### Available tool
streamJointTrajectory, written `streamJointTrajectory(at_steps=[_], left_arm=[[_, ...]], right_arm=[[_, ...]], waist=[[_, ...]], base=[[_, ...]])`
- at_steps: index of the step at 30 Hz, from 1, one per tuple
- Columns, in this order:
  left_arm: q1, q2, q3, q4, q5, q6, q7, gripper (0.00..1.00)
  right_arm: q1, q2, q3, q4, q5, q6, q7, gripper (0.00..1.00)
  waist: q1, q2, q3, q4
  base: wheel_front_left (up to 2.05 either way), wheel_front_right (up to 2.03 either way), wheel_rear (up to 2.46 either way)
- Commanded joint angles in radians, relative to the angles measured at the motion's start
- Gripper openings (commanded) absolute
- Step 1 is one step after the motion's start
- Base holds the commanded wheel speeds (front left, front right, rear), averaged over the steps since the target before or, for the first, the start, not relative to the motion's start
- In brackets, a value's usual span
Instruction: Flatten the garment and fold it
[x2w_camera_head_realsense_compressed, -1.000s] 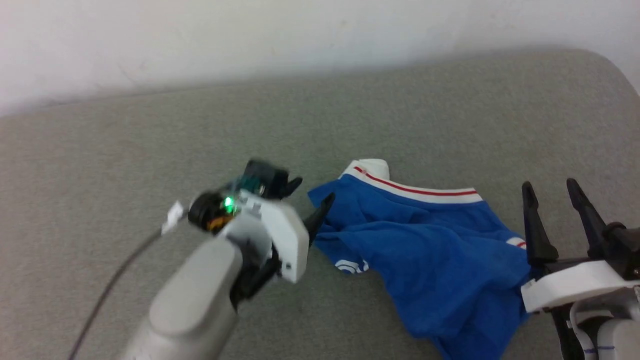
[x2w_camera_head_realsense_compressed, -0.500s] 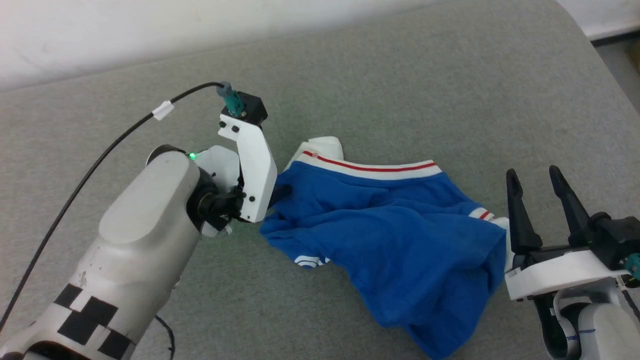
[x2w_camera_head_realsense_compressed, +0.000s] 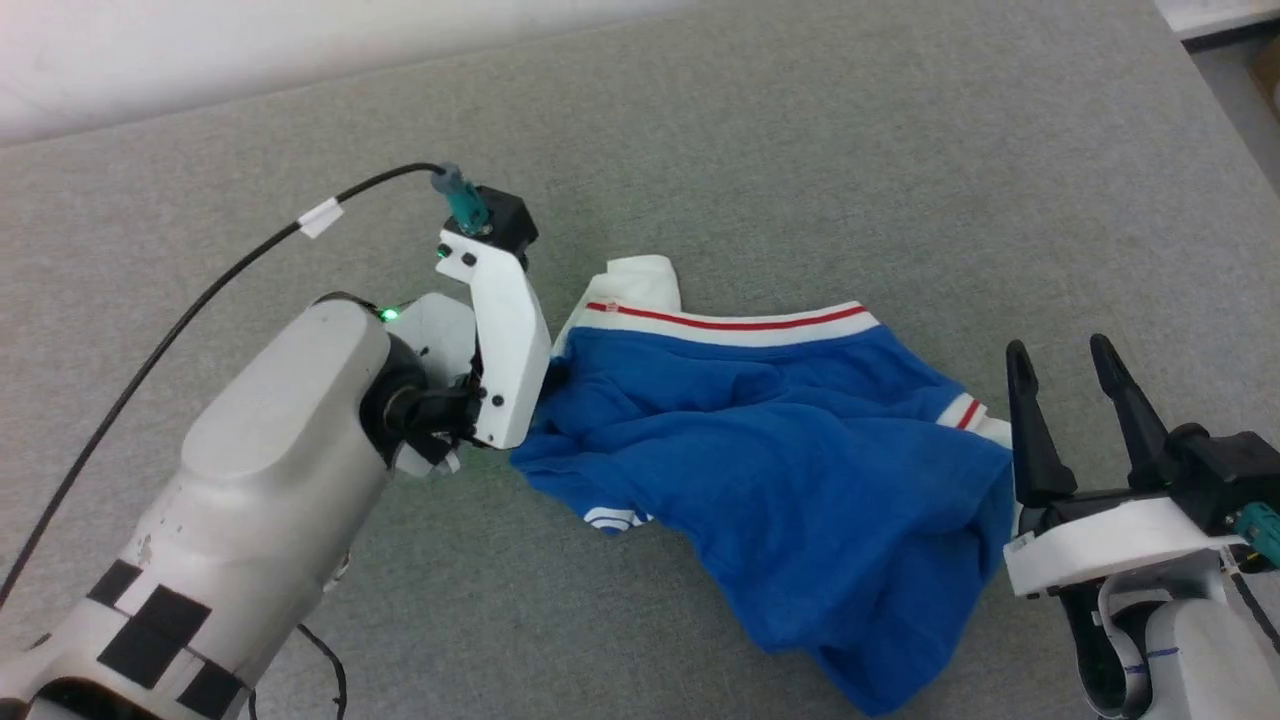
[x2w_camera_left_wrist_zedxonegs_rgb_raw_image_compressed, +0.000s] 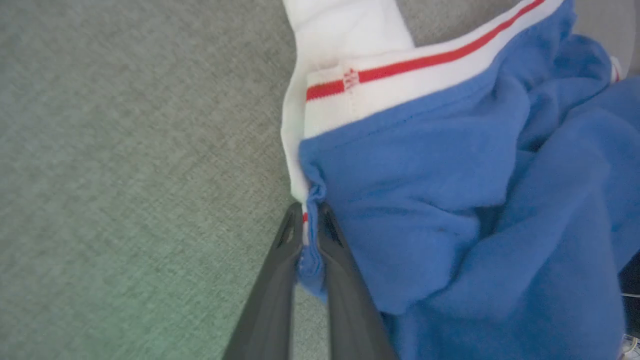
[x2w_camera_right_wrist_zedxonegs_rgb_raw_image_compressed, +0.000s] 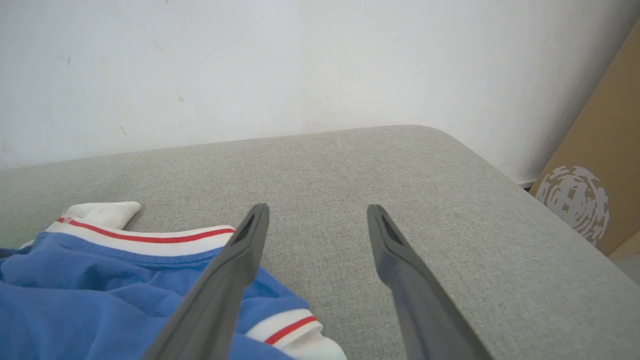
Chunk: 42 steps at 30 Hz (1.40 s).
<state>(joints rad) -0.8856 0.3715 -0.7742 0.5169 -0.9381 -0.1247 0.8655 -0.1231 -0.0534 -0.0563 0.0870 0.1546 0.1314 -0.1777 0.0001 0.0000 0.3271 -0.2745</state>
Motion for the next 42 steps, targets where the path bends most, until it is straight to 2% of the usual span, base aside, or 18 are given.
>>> streamJointTrajectory(at_steps=[1,6,11,16,20,23,24,25,30,34,38,42], left_arm=[[0.027,0.013,-0.005,0.008,0.01,-0.006,-0.047,0.0],[0.045,0.027,0.068,0.02,0.023,-0.001,-0.283,0.0],[0.099,0.062,0.15,0.011,0.055,0.065,-0.511,0.0],[0.215,0.117,0.221,-0.045,0.07,0.165,-0.669,0.0],[0.349,0.161,0.268,-0.089,0.07,0.265,-0.744,0.0],[0.452,0.167,0.277,-0.118,0.059,0.314,-0.764,0.0],[0.483,0.162,0.276,-0.129,0.052,0.325,-0.767,0.45],[0.511,0.157,0.275,-0.141,0.048,0.336,-0.77,1.0],[0.595,0.138,0.264,-0.204,0.058,0.364,-0.826,1.0],[0.618,0.123,0.276,-0.274,0.091,0.346,-0.961,1.0],[0.648,0.103,0.297,-0.317,0.151,0.332,-1.103,1.0],[0.702,0.08,0.351,-0.372,0.267,0.344,-1.126,1.0]], right_arm=[[-0.017,0.003,-0.002,0.002,-0.011,-0.001,-0.003,1.0],[-0.001,0.003,-0.022,-0.009,-0.035,-0.001,0.015,1.0],[0.032,0.003,-0.027,-0.03,-0.053,-0.001,0.048,1.0],[0.064,0.003,-0.021,-0.055,-0.062,-0.001,0.081,1.0],[0.083,0.003,-0.015,-0.073,-0.066,-0.001,0.104,1.0],[0.095,0.003,-0.015,-0.084,-0.067,-0.001,0.118,1.0],[0.098,0.003,-0.014,-0.086,-0.068,-0.001,0.123,1.0],[0.1,0.003,-0.013,-0.088,-0.069,-0.001,0.127,1.0],[0.11,0.003,-0.014,-0.089,-0.068,-0.001,0.141,1.0],[0.124,0.003,-0.018,-0.086,-0.066,-0.001,0.157,1.0],[0.133,0.003,-0.026,-0.083,-0.073,-0.001,0.197,1.0],[0.142,-0.003,-0.03,-0.086,-0.069,-0.001,0.254,1.0]], waist=[[-0.0001,0.0,-0.028,0.027],[-0.0001,0.0,-0.096,0.084],[-0.0001,0.0,-0.16,0.161],[-0.0001,0.0,-0.203,0.237],[-0.0001,0.0,-0.221,0.28],[-0.0001,0.0,-0.227,0.31],[-0.0001,0.0,-0.228,0.318],[-0.0001,0.0,-0.23,0.325],[-0.0001,0.0,-0.24,0.355],[-0.0001,0.0,-0.255,0.376],[-0.0001,0.0,-0.266,0.396],[-0.0001,0.0,-0.274,0.419]], base=[[0.0,0.0,0.0],[0.0,0.0,0.0],[0.0,0.0,0.0],[0.0,0.0,0.0],[0.0,0.0,0.0],[0.0,0.0,0.0],[0.0,0.0,0.0],[0.0,0.0,0.0],[0.0,0.0,0.0],[0.0,0.0,0.0],[0.0,0.0,0.0],[0.0,0.0,0.0]])
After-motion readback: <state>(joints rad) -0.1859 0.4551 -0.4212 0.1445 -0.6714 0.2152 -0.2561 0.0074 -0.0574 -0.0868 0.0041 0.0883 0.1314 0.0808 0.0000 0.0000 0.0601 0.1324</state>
